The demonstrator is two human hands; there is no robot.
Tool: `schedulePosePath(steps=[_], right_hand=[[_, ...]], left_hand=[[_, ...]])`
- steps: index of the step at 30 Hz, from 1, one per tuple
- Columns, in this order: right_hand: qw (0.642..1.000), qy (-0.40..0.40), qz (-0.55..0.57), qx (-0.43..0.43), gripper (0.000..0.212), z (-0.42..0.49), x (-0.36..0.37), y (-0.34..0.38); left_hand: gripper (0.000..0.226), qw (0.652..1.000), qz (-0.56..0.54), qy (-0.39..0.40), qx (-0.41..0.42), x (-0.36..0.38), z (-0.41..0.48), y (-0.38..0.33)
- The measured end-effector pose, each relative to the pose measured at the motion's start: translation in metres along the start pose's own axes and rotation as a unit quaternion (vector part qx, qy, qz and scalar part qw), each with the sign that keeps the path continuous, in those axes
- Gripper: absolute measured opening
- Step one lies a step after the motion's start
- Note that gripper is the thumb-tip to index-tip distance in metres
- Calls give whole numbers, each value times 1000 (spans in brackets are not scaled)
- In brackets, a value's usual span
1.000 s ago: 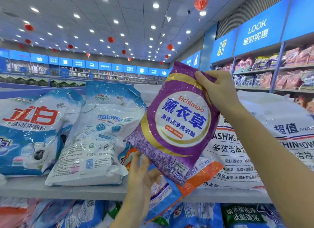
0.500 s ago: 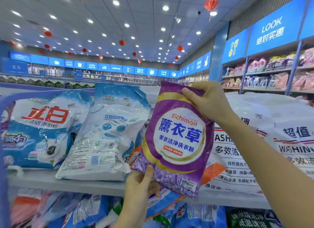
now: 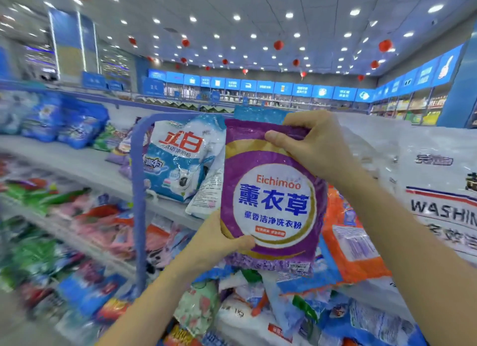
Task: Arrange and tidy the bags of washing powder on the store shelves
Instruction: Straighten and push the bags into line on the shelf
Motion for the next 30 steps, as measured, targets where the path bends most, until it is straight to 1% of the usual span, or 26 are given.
schedulePosePath(steps=[1, 2, 5, 6, 7, 10, 11, 13, 14, 16, 18, 20, 22, 24, 25, 27, 30], right_hand=[[1000, -3, 9, -7, 43, 1, 12, 6], [1000, -8, 15, -12, 46, 2, 25, 12], [999, -35, 42, 2, 48, 5, 63, 25], [998, -44, 44, 11, 45, 7, 76, 30], [998, -52, 40, 20, 42, 10, 90, 36], [997, -78, -4, 24, 33, 26, 131, 63], [996, -80, -23, 23, 33, 33, 146, 75], [995, -82, -54, 14, 37, 45, 177, 99], [995, -80, -60, 9, 39, 52, 194, 111], [996, -69, -58, -4, 44, 67, 228, 136], [998, -59, -24, -26, 52, 83, 261, 158], [995, -76, 56, -14, 49, 93, 288, 175], [985, -114, 127, 24, 39, 95, 313, 189], [979, -127, 151, 60, 35, 89, 344, 199], [977, -120, 160, 76, 38, 85, 362, 202], [969, -68, 203, 126, 45, 79, 398, 205], [935, 33, 281, 212, 60, 75, 447, 203]], left_hand=[[39, 1000, 6, -20, 2, -9, -7, 1], [42, 999, 10, -37, 5, -20, -15, 5], [62, 992, 26, -121, 4, -59, -43, 10], [63, 989, 30, -143, 5, -69, -52, 9], [61, 986, 37, -164, 6, -80, -60, 8], [44, 972, 57, -227, 10, -116, -83, 0], [43, 968, 60, -243, 9, -131, -91, -3], [52, 960, 66, -274, 4, -164, -104, -7], [50, 955, 68, -290, 2, -184, -111, -7], [38, 946, 79, -315, -1, -224, -122, -9], [43, 939, 95, -329, -1, -265, -131, -13], [49, 940, 101, -327, -9, -308, -139, -19], [41, 942, 107, -319, -7, -352, -140, -29], [32, 940, 110, -322, 0, -392, -139, -39], [28, 940, 107, -324, 7, -410, -137, -44], [27, 938, 105, -329, 17, -446, -129, -51], [27, 940, 101, -325, 27, -488, -108, -59]])
Point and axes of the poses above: each hand's wrist, its own z-axis towards the middle knuckle, its own x-axis out of the palm, y = z × x, the point moved 4 cm from there along z, towards the middle knuckle, and after that the axes turned 9 degrees about -z, right-handed, at the moved point
